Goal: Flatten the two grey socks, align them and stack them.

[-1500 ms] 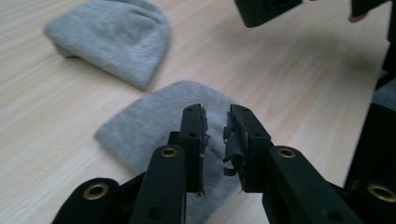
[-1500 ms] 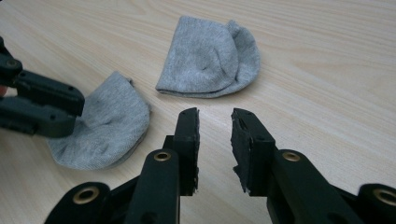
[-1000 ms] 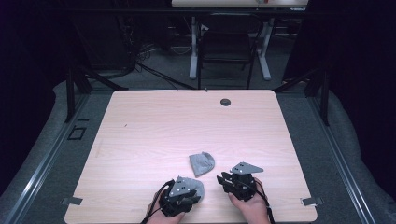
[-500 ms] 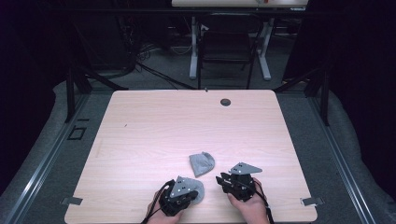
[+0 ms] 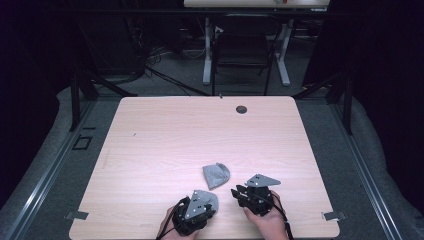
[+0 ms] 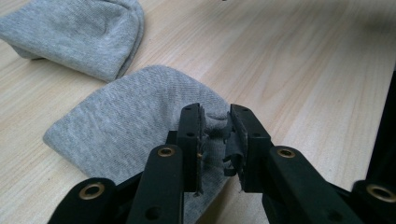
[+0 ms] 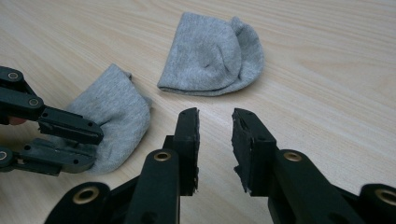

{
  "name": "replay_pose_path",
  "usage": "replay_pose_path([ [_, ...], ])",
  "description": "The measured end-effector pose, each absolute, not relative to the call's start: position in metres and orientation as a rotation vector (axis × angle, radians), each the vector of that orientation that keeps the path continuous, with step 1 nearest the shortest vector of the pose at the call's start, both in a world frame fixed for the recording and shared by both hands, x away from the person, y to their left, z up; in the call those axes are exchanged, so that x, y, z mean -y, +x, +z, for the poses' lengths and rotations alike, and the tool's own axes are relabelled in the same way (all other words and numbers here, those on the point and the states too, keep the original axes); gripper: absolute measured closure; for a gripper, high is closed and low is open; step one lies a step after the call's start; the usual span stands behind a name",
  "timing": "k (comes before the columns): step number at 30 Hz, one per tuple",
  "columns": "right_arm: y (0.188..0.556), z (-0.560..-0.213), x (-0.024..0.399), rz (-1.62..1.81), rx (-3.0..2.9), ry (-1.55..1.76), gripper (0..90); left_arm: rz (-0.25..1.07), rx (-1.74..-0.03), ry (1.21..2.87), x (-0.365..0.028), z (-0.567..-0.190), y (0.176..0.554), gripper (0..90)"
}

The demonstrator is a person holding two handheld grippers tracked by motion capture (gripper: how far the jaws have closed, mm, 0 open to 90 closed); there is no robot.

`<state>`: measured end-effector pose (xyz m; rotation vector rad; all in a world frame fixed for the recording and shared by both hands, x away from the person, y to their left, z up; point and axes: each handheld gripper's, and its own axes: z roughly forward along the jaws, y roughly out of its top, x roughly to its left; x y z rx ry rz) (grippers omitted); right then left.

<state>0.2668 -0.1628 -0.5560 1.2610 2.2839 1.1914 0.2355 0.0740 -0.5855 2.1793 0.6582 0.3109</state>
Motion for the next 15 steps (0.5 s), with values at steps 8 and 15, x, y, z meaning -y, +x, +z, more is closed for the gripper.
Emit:
replay_pose_path([
  [8,0.267,-0.556,0.163,1.192,-2.287,1.256,71.1,0.265,-0.689,2.15,-0.08,-0.586,0.241,87.7],
  [15,0.267,-0.556,0.162,1.21,-2.284,1.245,71.1,0.253,-0.683,2.101,-0.087,-0.573,0.243,89.3],
])
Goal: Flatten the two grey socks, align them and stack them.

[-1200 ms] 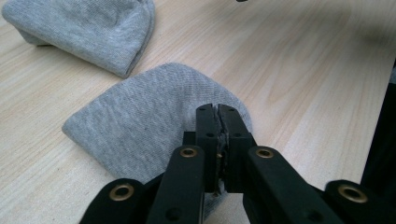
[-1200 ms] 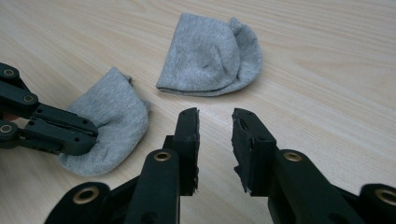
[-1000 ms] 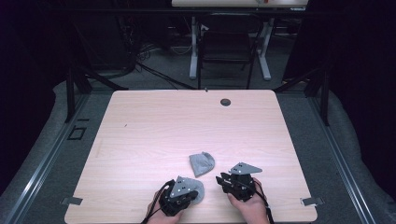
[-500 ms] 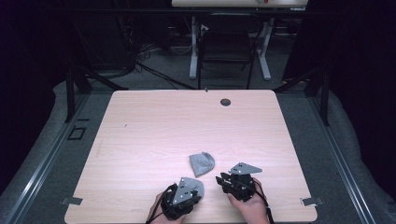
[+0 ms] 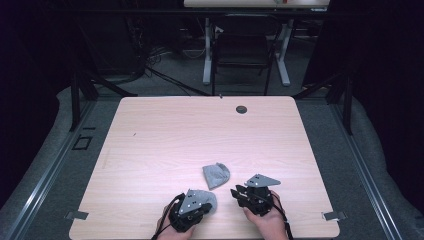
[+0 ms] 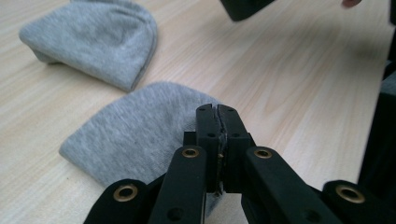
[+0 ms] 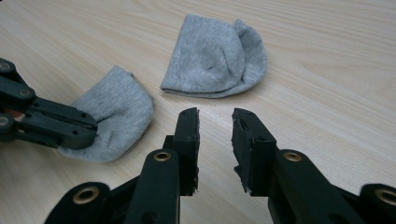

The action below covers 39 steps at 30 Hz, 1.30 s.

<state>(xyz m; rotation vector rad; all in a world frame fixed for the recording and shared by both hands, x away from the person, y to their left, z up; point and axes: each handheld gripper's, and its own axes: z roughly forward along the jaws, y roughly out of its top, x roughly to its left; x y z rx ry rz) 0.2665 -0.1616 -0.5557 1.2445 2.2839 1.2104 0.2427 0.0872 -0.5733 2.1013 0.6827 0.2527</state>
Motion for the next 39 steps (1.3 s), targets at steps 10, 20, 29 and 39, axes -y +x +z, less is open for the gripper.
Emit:
replay_pose_path([
  [10,0.263,-0.558,0.149,1.194,-2.372,1.162,81.9,0.256,-0.657,2.058,-0.097,-0.56,0.242,89.4],
  [20,0.261,-0.57,0.117,1.172,-2.516,1.044,89.7,0.24,-0.673,2.016,-0.104,-0.554,0.244,89.5],
  [29,0.26,-0.58,0.104,1.172,-2.53,0.941,88.0,0.233,-0.662,2.024,-0.106,-0.554,0.245,89.4],
  [39,0.257,-0.578,0.107,1.05,-2.522,0.941,90.0,0.262,-0.733,2.024,-0.12,-0.553,0.25,89.3],
])
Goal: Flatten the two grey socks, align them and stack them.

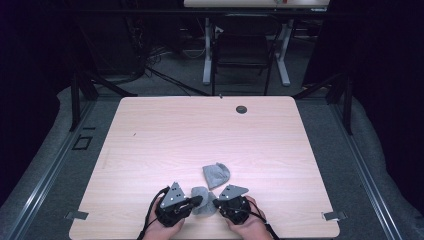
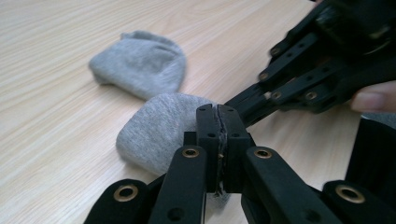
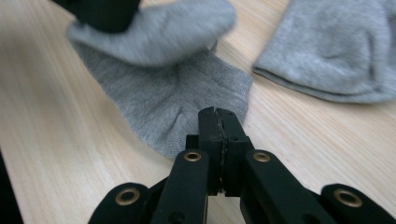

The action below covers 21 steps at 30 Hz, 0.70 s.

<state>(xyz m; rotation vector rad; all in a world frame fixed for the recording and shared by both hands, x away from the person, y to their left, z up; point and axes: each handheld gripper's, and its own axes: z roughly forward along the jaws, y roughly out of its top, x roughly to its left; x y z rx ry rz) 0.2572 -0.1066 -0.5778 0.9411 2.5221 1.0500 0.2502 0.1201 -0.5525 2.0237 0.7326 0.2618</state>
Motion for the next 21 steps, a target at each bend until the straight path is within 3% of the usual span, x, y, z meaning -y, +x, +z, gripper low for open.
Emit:
replay_pose_path([
  [11,0.255,-0.573,0.13,0.993,-2.511,1.092,90.0,0.257,-0.828,2.077,-0.132,-0.559,0.255,88.7],
  [21,0.256,-0.571,0.13,1.035,-2.494,1.116,86.2,0.276,-0.839,2.012,-0.138,-0.551,0.256,82.6],
])
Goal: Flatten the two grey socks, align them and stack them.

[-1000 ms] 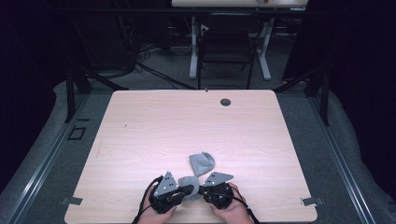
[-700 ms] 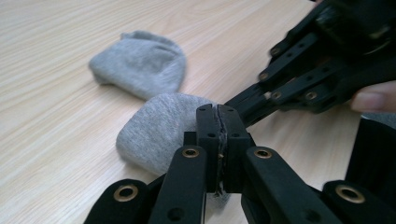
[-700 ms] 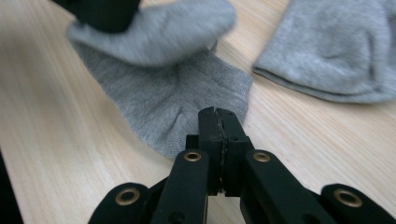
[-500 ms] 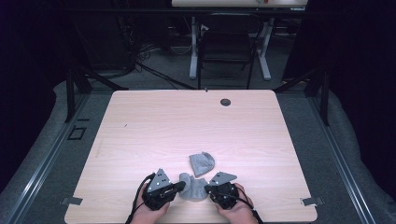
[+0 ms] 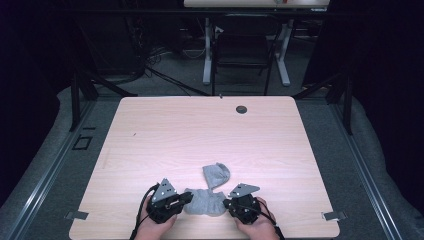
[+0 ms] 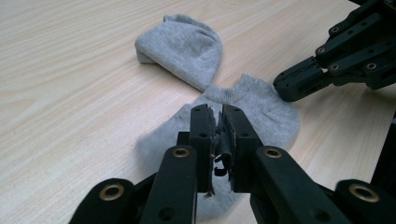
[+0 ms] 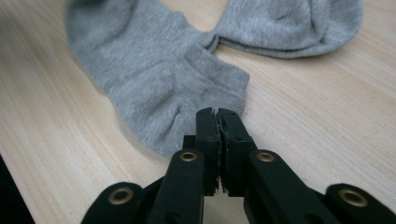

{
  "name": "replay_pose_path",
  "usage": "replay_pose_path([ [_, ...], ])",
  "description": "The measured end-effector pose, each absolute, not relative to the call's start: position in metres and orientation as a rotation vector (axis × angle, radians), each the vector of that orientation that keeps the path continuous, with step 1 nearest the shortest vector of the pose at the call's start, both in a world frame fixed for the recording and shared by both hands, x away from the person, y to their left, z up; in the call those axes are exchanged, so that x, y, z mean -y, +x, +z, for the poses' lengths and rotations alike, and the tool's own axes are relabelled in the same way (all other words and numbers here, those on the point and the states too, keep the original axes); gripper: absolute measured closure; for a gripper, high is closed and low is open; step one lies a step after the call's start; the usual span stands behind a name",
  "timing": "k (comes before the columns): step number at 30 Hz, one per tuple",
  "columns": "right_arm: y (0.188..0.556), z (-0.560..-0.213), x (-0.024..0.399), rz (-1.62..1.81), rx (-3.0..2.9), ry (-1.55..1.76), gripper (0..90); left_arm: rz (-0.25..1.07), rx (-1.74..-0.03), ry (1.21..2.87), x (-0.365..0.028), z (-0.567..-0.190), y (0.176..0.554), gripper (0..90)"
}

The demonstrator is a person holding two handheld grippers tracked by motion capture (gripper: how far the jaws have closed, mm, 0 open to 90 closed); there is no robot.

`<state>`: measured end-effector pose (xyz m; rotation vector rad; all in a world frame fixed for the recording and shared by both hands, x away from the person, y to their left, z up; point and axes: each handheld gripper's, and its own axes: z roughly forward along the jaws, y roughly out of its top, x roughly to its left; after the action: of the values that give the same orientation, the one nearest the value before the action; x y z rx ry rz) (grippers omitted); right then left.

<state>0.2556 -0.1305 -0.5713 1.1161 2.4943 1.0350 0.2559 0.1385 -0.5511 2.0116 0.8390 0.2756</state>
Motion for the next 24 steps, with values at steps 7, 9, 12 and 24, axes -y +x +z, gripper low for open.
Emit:
replay_pose_path([
  [7,0.264,-0.566,0.13,1.149,-2.435,1.064,82.7,0.285,-0.841,2.047,-0.134,-0.557,0.262,82.0],
  [9,0.268,-0.569,0.128,1.149,-2.444,1.045,81.6,0.294,-0.85,2.072,-0.134,-0.561,0.265,82.7],
  [12,0.27,-0.574,0.124,1.124,-2.463,1.028,81.5,0.309,-0.879,2.1,-0.137,-0.568,0.269,84.0],
  [24,0.27,-0.577,0.126,1.067,-2.486,1.047,85.3,0.282,-0.927,2.151,-0.145,-0.578,0.271,87.5],
])
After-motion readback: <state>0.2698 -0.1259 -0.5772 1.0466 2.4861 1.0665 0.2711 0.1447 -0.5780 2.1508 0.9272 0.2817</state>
